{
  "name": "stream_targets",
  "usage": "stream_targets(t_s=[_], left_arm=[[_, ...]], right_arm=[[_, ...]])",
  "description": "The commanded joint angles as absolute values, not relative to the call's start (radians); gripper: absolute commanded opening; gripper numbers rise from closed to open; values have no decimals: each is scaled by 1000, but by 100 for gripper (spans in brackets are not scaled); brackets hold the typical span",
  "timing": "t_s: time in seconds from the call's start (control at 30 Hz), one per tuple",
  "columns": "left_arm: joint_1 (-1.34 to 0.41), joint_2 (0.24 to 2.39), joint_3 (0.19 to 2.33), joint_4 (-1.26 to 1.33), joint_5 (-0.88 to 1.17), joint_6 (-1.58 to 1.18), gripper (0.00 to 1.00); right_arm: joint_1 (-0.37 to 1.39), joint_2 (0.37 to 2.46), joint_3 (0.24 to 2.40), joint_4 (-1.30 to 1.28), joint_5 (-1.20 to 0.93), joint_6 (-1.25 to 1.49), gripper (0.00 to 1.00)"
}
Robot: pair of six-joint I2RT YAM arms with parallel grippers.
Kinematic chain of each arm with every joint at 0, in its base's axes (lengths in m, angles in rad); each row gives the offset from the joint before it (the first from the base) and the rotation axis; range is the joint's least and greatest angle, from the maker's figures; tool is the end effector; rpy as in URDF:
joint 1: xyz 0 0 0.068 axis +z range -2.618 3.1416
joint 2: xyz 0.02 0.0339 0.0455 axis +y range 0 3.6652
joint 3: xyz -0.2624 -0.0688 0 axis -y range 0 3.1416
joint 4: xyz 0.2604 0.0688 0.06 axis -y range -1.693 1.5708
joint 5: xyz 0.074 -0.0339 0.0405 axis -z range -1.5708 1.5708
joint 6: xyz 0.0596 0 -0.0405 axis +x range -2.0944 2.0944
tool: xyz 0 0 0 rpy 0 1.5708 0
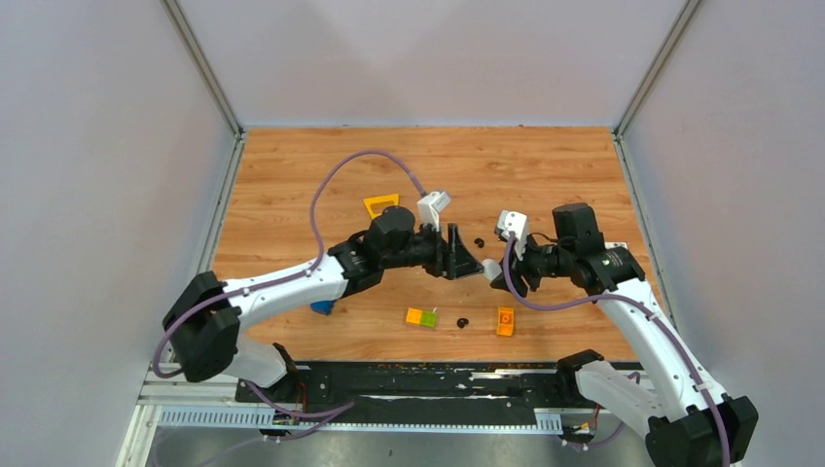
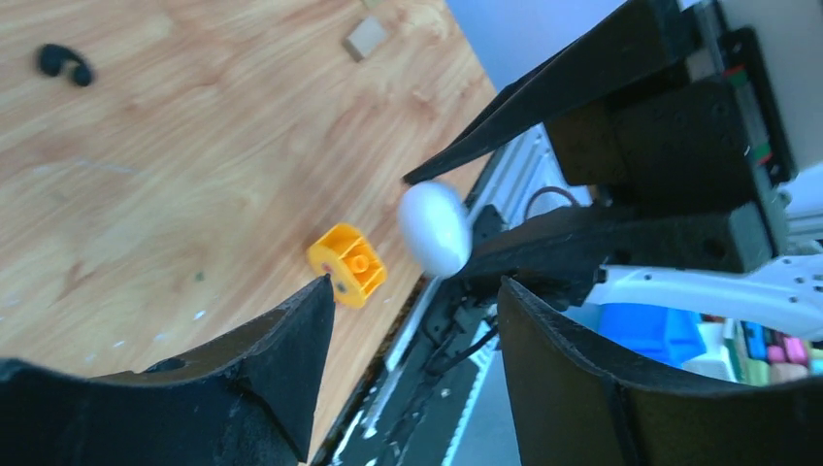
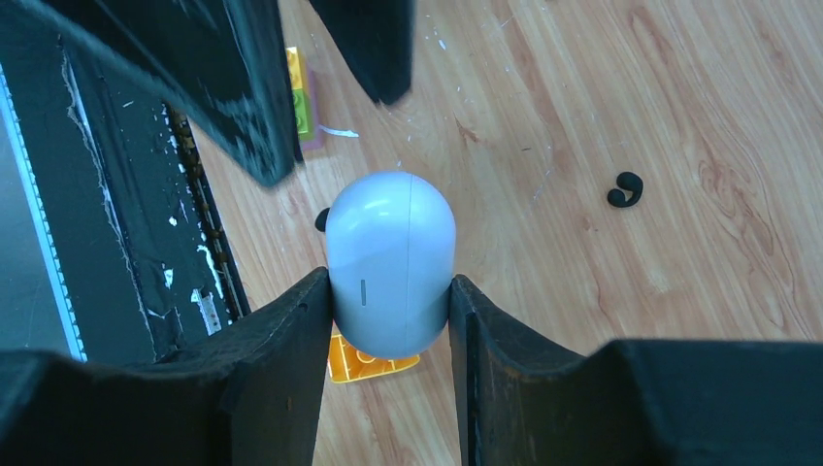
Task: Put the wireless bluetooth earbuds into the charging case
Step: Pass from the right arm to the left
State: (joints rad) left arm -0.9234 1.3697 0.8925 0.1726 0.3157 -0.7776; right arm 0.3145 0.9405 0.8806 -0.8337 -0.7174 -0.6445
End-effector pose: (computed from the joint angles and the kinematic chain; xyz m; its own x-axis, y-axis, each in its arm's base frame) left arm 0.1970 -0.2912 0.2651 -0.7862 -0.0660 -0.6145 0.5407 0.4080 -0.7356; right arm 0.1813 0.1002 0.2771 -0.2170 -0.5467 -0.8087 -0.9448 0.3261 0.0331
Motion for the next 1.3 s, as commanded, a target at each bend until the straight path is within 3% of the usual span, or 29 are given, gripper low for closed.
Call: stream_targets(t_s=[0.0,0.47,0.9,0.97,1.17,1.27], left_arm=[[-963,1478,1047,218,344,-842,67],[-997,1551,1130,68,353,-869,60],[-997,1562,1131,104,385,-899,39],[-997,1561,1118,133,396,-893,31],[-997,1505,1037,205,414,-660,13],[-996,1429,968,196,432,-462,5]], right_arm=[[327,925,900,-834,-730,-642,31],[336,922,931,-848,-707,-640,31],[337,935,951,-874,-718,-655,31],[337,934,951,-878,-725,-659,32],[334,983,1021,-988,-950,-661,64],[330,1054,1120,-1052,-1023,-662,69]])
